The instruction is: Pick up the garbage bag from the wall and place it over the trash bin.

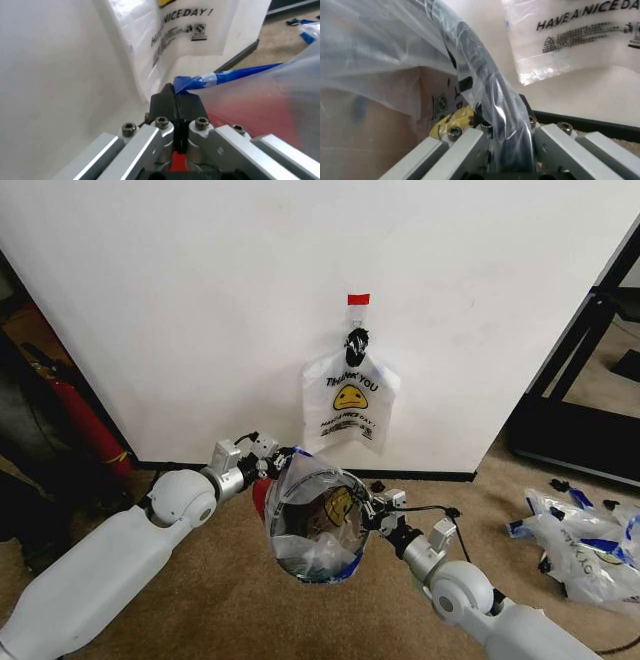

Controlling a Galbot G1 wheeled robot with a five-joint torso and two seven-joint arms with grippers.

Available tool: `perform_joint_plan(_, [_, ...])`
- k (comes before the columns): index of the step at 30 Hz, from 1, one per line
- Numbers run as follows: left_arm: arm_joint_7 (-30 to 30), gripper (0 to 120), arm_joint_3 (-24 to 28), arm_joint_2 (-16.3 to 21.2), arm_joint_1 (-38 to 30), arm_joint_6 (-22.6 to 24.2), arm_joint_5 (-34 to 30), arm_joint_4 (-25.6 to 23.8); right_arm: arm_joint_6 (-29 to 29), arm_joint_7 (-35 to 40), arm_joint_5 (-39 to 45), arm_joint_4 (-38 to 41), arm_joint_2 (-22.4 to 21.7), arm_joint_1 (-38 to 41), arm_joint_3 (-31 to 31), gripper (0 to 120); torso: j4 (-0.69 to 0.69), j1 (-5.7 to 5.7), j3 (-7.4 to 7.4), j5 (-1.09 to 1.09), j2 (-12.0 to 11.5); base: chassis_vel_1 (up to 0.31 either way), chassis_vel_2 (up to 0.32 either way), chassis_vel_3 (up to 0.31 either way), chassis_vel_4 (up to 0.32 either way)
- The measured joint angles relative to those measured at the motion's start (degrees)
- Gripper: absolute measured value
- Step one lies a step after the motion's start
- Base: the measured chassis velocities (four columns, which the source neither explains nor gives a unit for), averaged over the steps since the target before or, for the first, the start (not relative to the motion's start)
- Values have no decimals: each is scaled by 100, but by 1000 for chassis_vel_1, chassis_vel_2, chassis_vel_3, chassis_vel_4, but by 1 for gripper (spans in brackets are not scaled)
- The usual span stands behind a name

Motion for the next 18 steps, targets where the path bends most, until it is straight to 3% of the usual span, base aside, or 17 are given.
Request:
perform_joint_plan(7, [189, 0, -83, 94, 176, -262, 63, -133, 55, 87, 185, 26, 43, 4, -2, 0, 0, 0, 0, 0, 0, 0, 0, 0, 0])
perform_joint_plan(11, [566, 13, -228, 175, 341, -453, 240, -243, 55, 338, 437, 62, 99, 20, -2, 0, 0, 0, 0, -1, 0, 0, 0, 0, 0])
perform_joint_plan(18, [1333, 42, -811, 328, 753, -1106, 1333, -446, 66, 1130, 1006, 59, 403, 14, 93, 0, 1, 0, 0, -1, 0, 0, 0, 0, 0])
